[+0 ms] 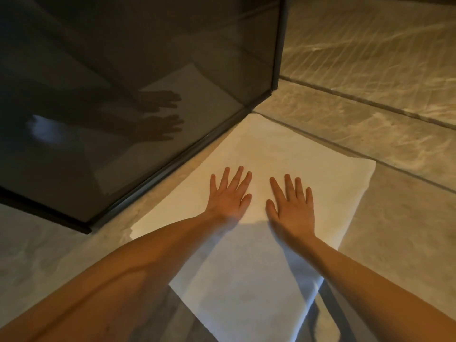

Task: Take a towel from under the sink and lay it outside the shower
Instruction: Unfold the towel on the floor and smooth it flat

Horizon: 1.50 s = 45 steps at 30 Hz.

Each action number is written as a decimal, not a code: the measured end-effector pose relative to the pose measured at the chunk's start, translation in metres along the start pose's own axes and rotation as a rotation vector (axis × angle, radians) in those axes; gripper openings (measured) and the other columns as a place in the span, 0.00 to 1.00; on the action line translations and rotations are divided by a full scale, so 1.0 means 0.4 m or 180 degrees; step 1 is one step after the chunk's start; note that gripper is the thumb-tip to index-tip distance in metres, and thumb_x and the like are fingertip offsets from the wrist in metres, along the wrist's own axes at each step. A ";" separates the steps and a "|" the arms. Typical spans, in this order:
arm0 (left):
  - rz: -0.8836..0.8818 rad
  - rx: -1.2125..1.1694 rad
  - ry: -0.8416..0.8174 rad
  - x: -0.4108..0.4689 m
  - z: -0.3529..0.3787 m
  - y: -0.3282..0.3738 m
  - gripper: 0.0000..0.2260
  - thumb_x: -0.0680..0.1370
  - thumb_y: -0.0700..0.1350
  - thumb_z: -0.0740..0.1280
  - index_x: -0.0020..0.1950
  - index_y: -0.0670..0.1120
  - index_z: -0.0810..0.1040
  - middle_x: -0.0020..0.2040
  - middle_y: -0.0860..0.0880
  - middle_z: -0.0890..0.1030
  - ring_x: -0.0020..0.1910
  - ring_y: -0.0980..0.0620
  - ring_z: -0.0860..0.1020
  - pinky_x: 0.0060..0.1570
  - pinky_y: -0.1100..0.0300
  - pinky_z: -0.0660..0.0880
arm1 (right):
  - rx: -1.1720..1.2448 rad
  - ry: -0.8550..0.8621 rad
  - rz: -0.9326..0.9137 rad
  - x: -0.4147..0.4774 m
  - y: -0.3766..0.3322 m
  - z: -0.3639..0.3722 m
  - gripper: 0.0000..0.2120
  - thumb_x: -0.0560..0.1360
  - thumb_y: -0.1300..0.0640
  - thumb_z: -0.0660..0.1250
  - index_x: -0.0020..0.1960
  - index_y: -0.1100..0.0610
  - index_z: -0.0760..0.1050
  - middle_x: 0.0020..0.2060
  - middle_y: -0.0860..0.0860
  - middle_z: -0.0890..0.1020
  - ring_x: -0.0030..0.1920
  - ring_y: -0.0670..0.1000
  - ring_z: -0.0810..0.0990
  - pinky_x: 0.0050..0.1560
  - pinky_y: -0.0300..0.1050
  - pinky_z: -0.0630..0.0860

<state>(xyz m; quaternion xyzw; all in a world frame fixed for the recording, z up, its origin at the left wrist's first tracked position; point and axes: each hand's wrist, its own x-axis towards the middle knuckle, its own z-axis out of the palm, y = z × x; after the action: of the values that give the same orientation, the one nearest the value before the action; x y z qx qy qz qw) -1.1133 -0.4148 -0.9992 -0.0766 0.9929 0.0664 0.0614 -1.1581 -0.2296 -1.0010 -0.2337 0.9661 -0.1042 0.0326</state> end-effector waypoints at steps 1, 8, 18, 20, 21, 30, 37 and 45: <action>0.0033 0.0002 -0.0006 0.000 0.006 0.005 0.26 0.82 0.59 0.41 0.78 0.57 0.35 0.80 0.54 0.36 0.78 0.46 0.34 0.74 0.39 0.37 | -0.0010 0.0008 0.0008 -0.007 0.011 0.001 0.28 0.80 0.40 0.40 0.80 0.42 0.46 0.80 0.51 0.49 0.79 0.55 0.42 0.77 0.56 0.40; 0.0019 0.0024 -0.0078 0.036 0.005 0.036 0.26 0.82 0.59 0.41 0.78 0.57 0.35 0.80 0.53 0.36 0.78 0.44 0.35 0.74 0.38 0.37 | -0.0032 -0.0137 -0.0078 0.019 0.057 -0.018 0.29 0.79 0.39 0.40 0.79 0.42 0.45 0.80 0.52 0.48 0.79 0.55 0.42 0.77 0.56 0.40; 0.0110 -0.0057 -0.0178 0.031 0.001 0.044 0.27 0.82 0.59 0.40 0.78 0.55 0.34 0.80 0.51 0.35 0.77 0.43 0.34 0.73 0.36 0.36 | -0.0078 -0.0185 -0.0223 0.004 0.091 -0.018 0.28 0.80 0.40 0.41 0.80 0.42 0.44 0.80 0.51 0.48 0.79 0.54 0.43 0.77 0.55 0.42; 0.0135 0.0010 -0.0136 0.022 0.012 0.048 0.27 0.81 0.60 0.38 0.78 0.55 0.33 0.80 0.50 0.35 0.77 0.43 0.34 0.73 0.37 0.36 | -0.0112 -0.0155 -0.0222 -0.011 0.101 -0.013 0.28 0.80 0.39 0.39 0.79 0.42 0.44 0.80 0.51 0.48 0.79 0.54 0.43 0.77 0.55 0.42; 0.0127 0.0034 -0.0119 0.017 0.016 0.048 0.27 0.80 0.60 0.37 0.78 0.56 0.32 0.80 0.51 0.35 0.77 0.43 0.34 0.72 0.37 0.35 | -0.0116 -0.0155 -0.0215 -0.013 0.102 -0.013 0.28 0.80 0.39 0.39 0.79 0.41 0.44 0.80 0.50 0.48 0.79 0.54 0.43 0.77 0.55 0.42; 0.0524 -0.0126 -0.0261 -0.021 -0.023 -0.005 0.27 0.83 0.58 0.48 0.80 0.57 0.44 0.81 0.54 0.43 0.79 0.49 0.40 0.75 0.46 0.39 | -0.0130 -0.0264 -0.0244 -0.016 0.099 -0.030 0.28 0.81 0.41 0.42 0.79 0.42 0.43 0.80 0.51 0.47 0.79 0.54 0.43 0.77 0.55 0.42; 0.0475 -0.0270 -0.0148 -0.233 -0.041 -0.193 0.23 0.84 0.55 0.48 0.80 0.57 0.50 0.81 0.56 0.48 0.79 0.55 0.43 0.77 0.55 0.43 | -0.0112 -0.0242 -0.0266 -0.019 0.101 -0.040 0.28 0.80 0.41 0.42 0.80 0.43 0.46 0.80 0.52 0.51 0.79 0.55 0.46 0.77 0.55 0.45; -0.0193 -0.0472 -0.0241 -0.292 -0.064 -0.242 0.23 0.82 0.56 0.56 0.78 0.57 0.59 0.80 0.45 0.54 0.78 0.44 0.51 0.75 0.47 0.56 | -0.0114 -0.0276 -0.0248 -0.025 0.091 -0.057 0.31 0.78 0.39 0.39 0.80 0.44 0.48 0.80 0.52 0.51 0.79 0.56 0.46 0.77 0.56 0.46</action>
<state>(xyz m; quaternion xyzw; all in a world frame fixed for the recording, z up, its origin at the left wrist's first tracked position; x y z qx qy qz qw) -0.9862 -0.4962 -0.9705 -0.1084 0.9795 0.1408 0.0951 -1.1678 -0.1889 -0.9865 -0.2760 0.9557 -0.0778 0.0661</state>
